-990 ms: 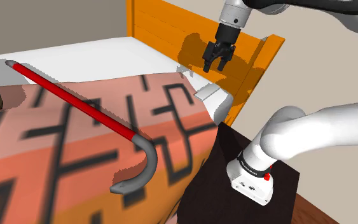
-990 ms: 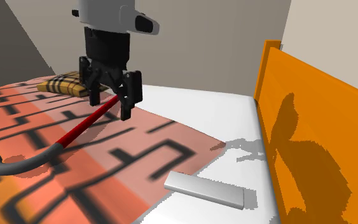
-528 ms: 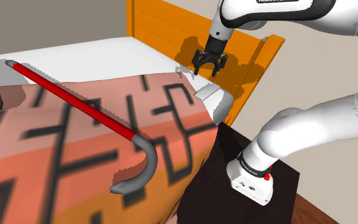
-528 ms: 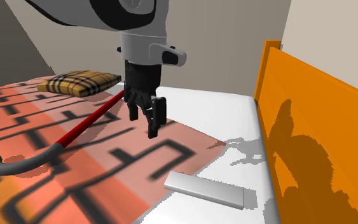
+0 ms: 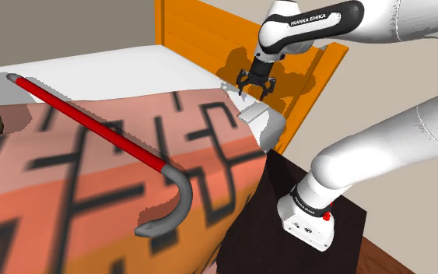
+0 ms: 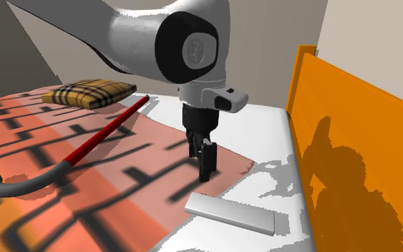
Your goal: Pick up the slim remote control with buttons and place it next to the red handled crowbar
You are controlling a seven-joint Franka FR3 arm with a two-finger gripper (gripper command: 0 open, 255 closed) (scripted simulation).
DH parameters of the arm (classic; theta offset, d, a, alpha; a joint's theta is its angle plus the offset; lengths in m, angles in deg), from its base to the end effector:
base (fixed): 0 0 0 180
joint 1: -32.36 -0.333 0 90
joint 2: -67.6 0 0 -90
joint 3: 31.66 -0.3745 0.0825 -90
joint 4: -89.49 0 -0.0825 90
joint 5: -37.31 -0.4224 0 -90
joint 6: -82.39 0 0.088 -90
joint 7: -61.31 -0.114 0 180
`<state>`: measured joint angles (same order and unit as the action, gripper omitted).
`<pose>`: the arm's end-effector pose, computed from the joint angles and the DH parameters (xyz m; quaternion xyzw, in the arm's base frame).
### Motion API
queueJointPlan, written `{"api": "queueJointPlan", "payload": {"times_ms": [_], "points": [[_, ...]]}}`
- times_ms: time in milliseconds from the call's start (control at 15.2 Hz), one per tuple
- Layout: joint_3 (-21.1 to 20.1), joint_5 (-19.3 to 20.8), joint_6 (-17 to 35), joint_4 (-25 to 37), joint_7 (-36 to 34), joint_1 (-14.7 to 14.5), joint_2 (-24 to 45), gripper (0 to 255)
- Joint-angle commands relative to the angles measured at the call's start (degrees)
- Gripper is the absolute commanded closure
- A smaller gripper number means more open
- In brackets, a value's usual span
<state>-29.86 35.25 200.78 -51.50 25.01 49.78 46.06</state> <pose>0.4099 -0.1412 0.4602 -0.8811 0.4723 0.0125 0.0199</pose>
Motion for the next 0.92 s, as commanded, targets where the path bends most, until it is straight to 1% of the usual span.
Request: {"api": "queueJointPlan", "payload": {"times_ms": [0,396,858], "points": [[0.42,1.1,3.0,-0.56,-4.13,2.15,2.22,0],[1.69,4.44,10.66,-1.82,-16.66,7.81,8.29,0],[1.87,4.42,16.73,-4.24,-16.59,7.82,11.94,0]]}}
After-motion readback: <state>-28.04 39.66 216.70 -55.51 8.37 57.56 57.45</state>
